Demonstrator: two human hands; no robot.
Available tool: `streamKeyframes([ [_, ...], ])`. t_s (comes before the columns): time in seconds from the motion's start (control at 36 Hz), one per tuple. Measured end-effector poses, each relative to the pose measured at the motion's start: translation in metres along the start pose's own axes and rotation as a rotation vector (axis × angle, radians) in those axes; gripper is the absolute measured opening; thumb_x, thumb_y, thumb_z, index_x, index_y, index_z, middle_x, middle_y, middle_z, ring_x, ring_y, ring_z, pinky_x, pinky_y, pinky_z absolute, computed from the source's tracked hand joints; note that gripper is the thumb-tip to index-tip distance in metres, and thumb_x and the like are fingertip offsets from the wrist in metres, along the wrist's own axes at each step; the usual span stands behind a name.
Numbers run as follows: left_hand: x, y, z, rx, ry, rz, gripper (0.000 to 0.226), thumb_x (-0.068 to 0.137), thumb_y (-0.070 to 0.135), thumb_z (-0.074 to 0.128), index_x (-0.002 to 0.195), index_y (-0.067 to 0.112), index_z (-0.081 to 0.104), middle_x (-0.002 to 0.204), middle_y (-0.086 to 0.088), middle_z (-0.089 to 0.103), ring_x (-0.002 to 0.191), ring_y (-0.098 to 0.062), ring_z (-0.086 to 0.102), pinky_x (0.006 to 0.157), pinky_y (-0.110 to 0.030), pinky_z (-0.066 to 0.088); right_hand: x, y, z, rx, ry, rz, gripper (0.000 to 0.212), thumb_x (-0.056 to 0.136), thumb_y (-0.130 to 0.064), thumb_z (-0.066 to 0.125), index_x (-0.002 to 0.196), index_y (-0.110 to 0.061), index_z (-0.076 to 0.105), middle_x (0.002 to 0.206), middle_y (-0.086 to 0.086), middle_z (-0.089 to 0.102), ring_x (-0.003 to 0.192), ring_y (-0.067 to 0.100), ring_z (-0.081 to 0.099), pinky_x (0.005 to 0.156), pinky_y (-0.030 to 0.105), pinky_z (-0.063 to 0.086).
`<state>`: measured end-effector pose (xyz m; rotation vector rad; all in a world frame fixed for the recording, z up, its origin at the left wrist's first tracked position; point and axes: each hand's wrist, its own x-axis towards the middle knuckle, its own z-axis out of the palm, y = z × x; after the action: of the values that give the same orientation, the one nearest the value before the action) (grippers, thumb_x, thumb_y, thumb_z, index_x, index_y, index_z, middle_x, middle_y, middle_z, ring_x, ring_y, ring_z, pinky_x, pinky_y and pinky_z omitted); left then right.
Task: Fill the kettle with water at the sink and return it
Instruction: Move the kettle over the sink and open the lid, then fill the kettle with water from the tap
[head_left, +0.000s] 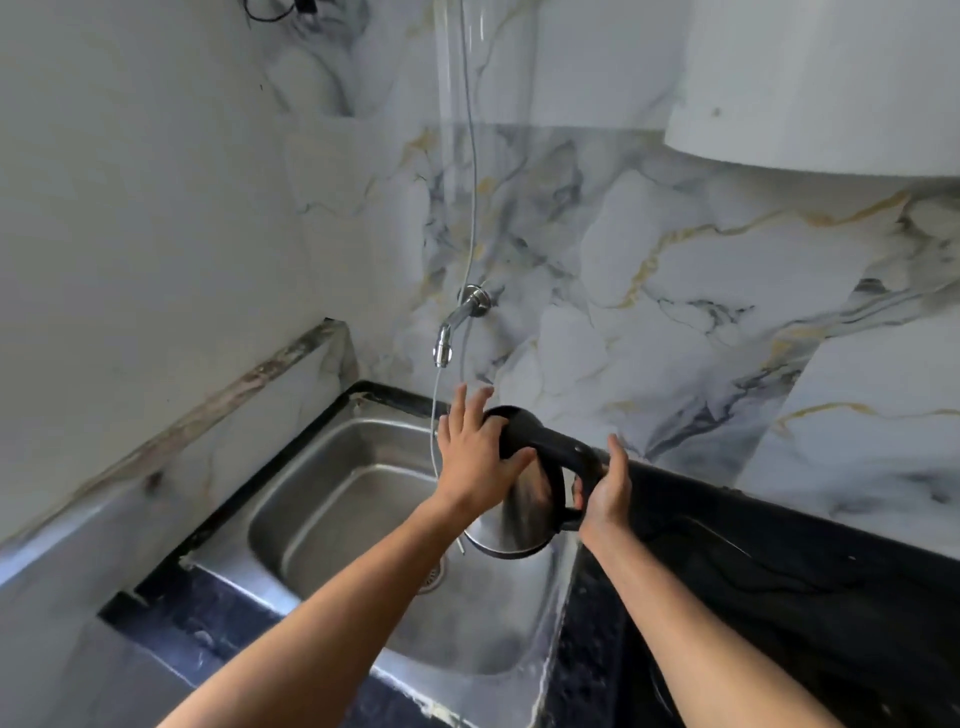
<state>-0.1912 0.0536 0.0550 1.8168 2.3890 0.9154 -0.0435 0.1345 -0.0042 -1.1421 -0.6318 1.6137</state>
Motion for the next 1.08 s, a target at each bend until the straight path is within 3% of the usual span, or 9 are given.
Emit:
streamKeyframes([
  [0.08,0.014,-0.025,0.000,-0.022,-0.012,0.011,0.049,0.082,0.047,0.065,0.119,0.015,0.061,0.158,-0.002,0.022,0.148,-0.025,-0.005,0.116,-0.054,0.012,0.010,0.017,0.022,0.002,0.005,-0.001,0.046,0.070,-0.060,0.063,0.070,-0.015,0.050,0.044,-0.001,0.053,0.032,0.013,0.037,0.033,0.020,0.024],
  [0.19,0.039,-0.059,-0.001,-0.003,-0.009,0.090,0.052,0.082,0.038,0.067,0.125,0.012,0.056,0.159,-0.009,0.020,0.148,-0.033,0.004,0.115,-0.054,0.017,0.027,0.040,0.053,-0.002,0.040,-0.030,0.049,0.076,-0.058,0.061,0.044,-0.021,0.057,0.039,0.002,0.047,0.030,0.014,0.034,0.034,0.021,0.020],
  [0.33,0.068,-0.077,0.001,0.017,0.017,0.305,0.059,0.080,0.034,0.067,0.129,0.003,0.054,0.155,-0.019,0.028,0.140,-0.039,0.025,0.114,-0.051,0.026,0.049,0.059,0.080,0.040,0.117,-0.030,0.045,0.066,-0.058,0.064,0.041,-0.021,0.059,0.041,-0.003,0.053,0.030,0.010,0.042,0.033,0.016,0.028],
  [0.5,0.098,-0.086,0.012,0.031,0.028,0.591,0.065,0.090,0.042,0.056,0.144,0.010,0.037,0.152,-0.018,0.036,0.137,-0.041,0.032,0.112,-0.051,0.030,0.069,0.079,0.106,0.067,0.120,-0.016,0.036,0.070,-0.058,0.062,0.070,-0.022,0.064,0.056,-0.005,0.064,0.041,0.008,0.055,0.039,0.018,0.036],
  [0.56,0.107,-0.095,0.010,-0.119,0.036,0.537,0.063,0.094,0.045,0.051,0.147,0.016,0.033,0.153,-0.015,0.036,0.139,-0.032,0.033,0.114,-0.043,0.028,0.073,0.084,0.113,0.104,0.132,-0.008,0.031,0.076,-0.054,0.062,0.073,-0.023,0.065,0.059,-0.007,0.066,0.045,0.006,0.059,0.039,0.016,0.038],
  [0.64,0.130,-0.113,0.003,-0.356,0.123,0.195,0.052,0.097,0.036,0.050,0.143,0.014,0.039,0.147,-0.011,0.044,0.133,-0.026,0.040,0.110,-0.033,0.032,0.082,0.090,0.118,0.094,0.123,0.004,0.042,0.080,-0.056,0.060,0.057,-0.022,0.061,0.047,-0.004,0.058,0.036,0.008,0.051,0.035,0.015,0.032],
  [0.75,0.171,-0.141,-0.001,-0.205,0.005,-0.131,0.048,0.092,0.034,0.056,0.131,0.008,0.047,0.129,-0.017,0.052,0.115,-0.038,0.050,0.096,-0.047,0.042,0.096,0.097,0.123,0.035,0.108,0.015,0.057,0.079,-0.063,0.058,0.042,-0.021,0.053,0.039,0.000,0.047,0.030,0.012,0.039,0.032,0.019,0.024],
  [0.89,0.194,-0.147,0.003,0.019,-0.084,-0.128,0.049,0.086,0.050,0.063,0.109,0.007,0.057,0.109,-0.013,0.058,0.101,-0.034,0.054,0.082,-0.044,0.047,0.108,0.106,0.130,0.030,0.109,0.029,0.054,0.072,-0.067,0.062,0.043,-0.022,0.053,0.041,-0.001,0.047,0.033,0.011,0.041,0.035,0.020,0.027],
  [1.08,0.205,-0.138,0.005,0.101,-0.071,-0.129,0.039,0.085,0.037,0.069,0.102,0.004,0.059,0.097,-0.014,0.062,0.089,-0.033,0.061,0.075,-0.041,0.051,0.118,0.114,0.131,0.009,0.089,0.016,0.058,0.066,-0.074,0.062,0.040,-0.023,0.060,0.044,-0.003,0.052,0.038,0.010,0.045,0.041,0.023,0.031],
])
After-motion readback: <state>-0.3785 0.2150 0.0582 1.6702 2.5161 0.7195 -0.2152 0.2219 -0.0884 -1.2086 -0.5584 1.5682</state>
